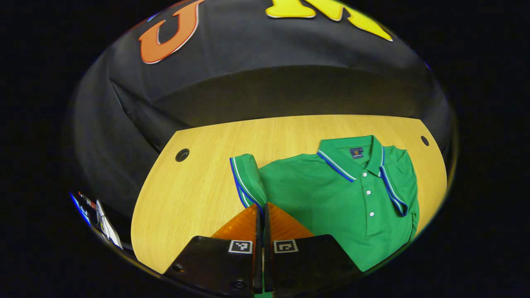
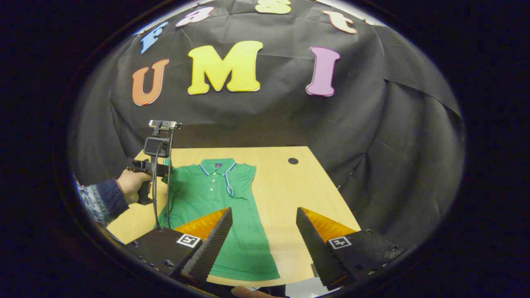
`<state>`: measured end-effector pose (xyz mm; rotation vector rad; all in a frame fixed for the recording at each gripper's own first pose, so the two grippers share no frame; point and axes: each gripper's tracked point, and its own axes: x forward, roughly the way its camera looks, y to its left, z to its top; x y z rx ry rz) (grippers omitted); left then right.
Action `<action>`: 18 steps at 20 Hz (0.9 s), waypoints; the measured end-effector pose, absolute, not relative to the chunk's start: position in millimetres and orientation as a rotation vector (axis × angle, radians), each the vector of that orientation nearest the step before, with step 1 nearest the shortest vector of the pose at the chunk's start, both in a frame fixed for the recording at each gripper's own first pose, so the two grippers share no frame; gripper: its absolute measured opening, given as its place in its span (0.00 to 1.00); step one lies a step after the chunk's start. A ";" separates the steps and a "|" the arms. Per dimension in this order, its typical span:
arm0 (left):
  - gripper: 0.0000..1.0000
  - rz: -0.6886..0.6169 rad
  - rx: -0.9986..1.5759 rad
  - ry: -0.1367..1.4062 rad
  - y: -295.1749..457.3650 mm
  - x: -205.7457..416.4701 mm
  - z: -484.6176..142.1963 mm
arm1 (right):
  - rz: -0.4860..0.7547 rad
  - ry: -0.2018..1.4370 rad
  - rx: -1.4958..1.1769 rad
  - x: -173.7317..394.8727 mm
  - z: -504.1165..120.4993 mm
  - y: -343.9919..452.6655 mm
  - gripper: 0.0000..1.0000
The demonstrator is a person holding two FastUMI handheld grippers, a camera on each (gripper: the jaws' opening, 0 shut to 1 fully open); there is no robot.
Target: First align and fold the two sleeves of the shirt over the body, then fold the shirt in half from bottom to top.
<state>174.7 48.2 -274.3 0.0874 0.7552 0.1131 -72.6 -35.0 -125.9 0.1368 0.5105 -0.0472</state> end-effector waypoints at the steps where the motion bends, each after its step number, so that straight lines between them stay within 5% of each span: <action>1: 0.05 0.098 0.102 0.755 37.1 176.3 -272.5 | -0.055 0.511 0.152 -75.6 -126.5 -37.9 0.96; 10: 0.12 -0.054 0.123 0.723 -53.3 174.4 -254.8 | -0.134 0.519 0.239 -98.2 -133.8 -69.1 0.95; 11: 0.23 -0.086 0.093 0.704 -64.5 171.3 -249.6 | -0.134 0.521 0.246 -99.1 -136.4 -67.7 0.95; 15: 0.92 -0.115 0.020 0.626 -66.1 155.9 -218.3 | -0.112 0.537 0.240 -102.4 -140.9 -53.3 0.95; 18: 0.89 -0.094 -0.023 0.567 -43.2 131.9 -192.7 | -0.085 0.558 0.235 -103.6 -146.0 -35.3 0.95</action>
